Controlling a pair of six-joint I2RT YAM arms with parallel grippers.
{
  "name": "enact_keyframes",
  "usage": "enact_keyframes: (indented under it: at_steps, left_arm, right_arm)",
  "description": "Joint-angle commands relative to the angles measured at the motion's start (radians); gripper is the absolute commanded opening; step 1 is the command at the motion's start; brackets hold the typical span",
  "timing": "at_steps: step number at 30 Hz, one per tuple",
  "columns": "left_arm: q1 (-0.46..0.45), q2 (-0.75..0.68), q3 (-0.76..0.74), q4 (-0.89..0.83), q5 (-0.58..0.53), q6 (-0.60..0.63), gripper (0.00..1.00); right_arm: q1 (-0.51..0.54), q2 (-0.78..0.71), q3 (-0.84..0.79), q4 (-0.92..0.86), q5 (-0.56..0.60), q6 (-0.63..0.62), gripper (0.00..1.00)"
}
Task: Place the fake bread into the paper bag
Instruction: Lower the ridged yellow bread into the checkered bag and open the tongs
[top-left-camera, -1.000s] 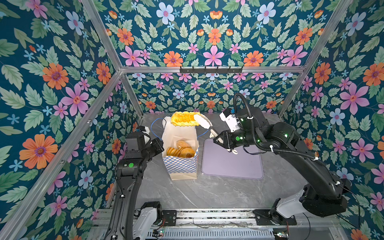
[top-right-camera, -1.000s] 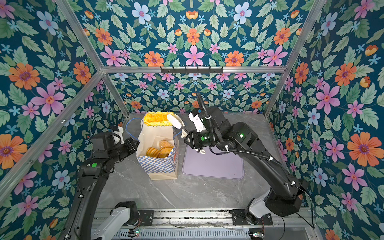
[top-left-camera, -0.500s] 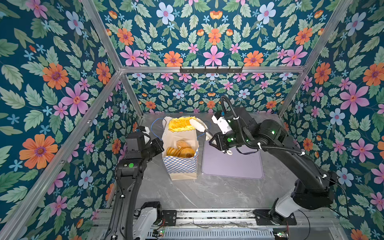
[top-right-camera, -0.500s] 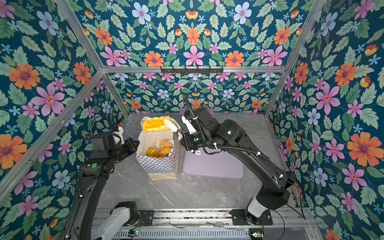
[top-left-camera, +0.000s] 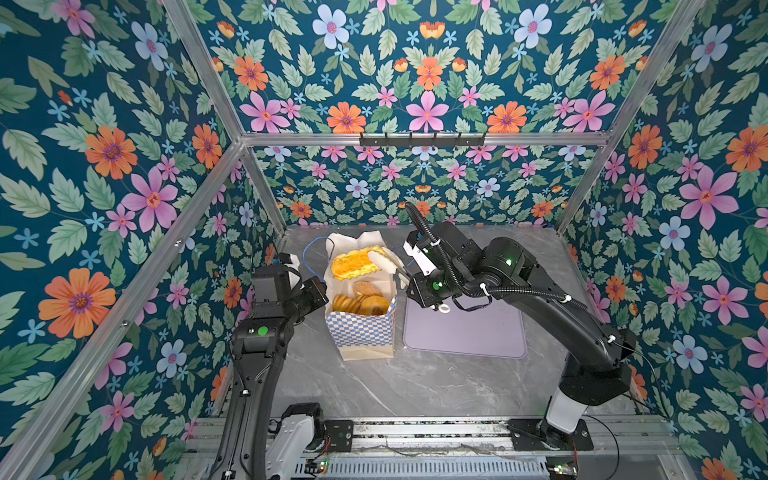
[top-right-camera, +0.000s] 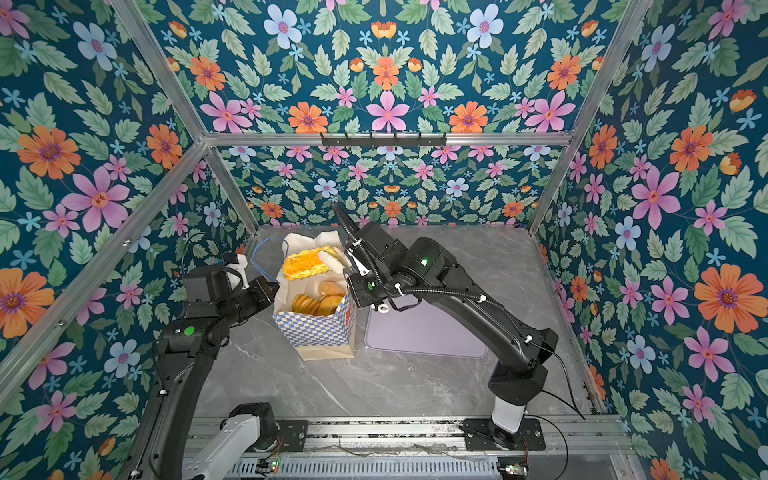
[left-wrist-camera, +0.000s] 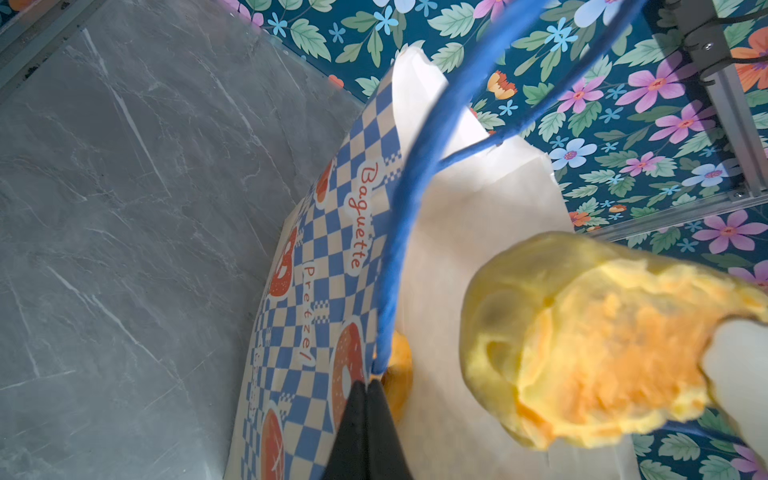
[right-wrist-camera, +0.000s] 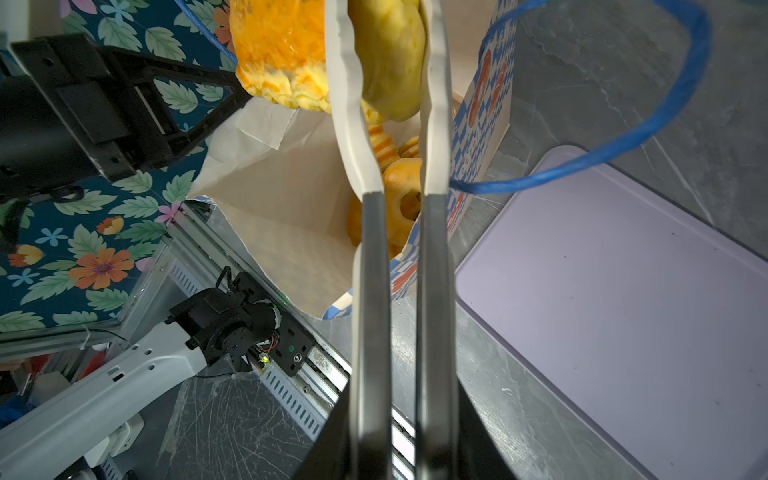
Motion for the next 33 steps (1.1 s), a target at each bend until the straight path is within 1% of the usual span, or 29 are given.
enact_keyframes:
  at_steps: [1, 14, 27, 33]
  left_arm:
    - [0.000, -0.003, -0.003, 0.014, -0.002, 0.004, 0.05]
    - [0.000, -0.003, -0.005, 0.013, -0.004, 0.005, 0.05]
    - [-0.001, -0.003, 0.003, 0.007, -0.009, 0.006, 0.05]
    - [0.000, 0.000, 0.011, 0.001, -0.010, 0.007, 0.05]
  right_arm:
    - [0.002, 0.002, 0.005, -0.002, 0.032, -0.015, 0.32]
    - [0.002, -0.001, -0.001, 0.005, 0.023, -0.018, 0.40]
    - [0.003, -0.034, -0.005, 0.052, 0.009, -0.021, 0.40]
    - [0.002, -0.067, -0.009, 0.068, 0.032, -0.030, 0.40]
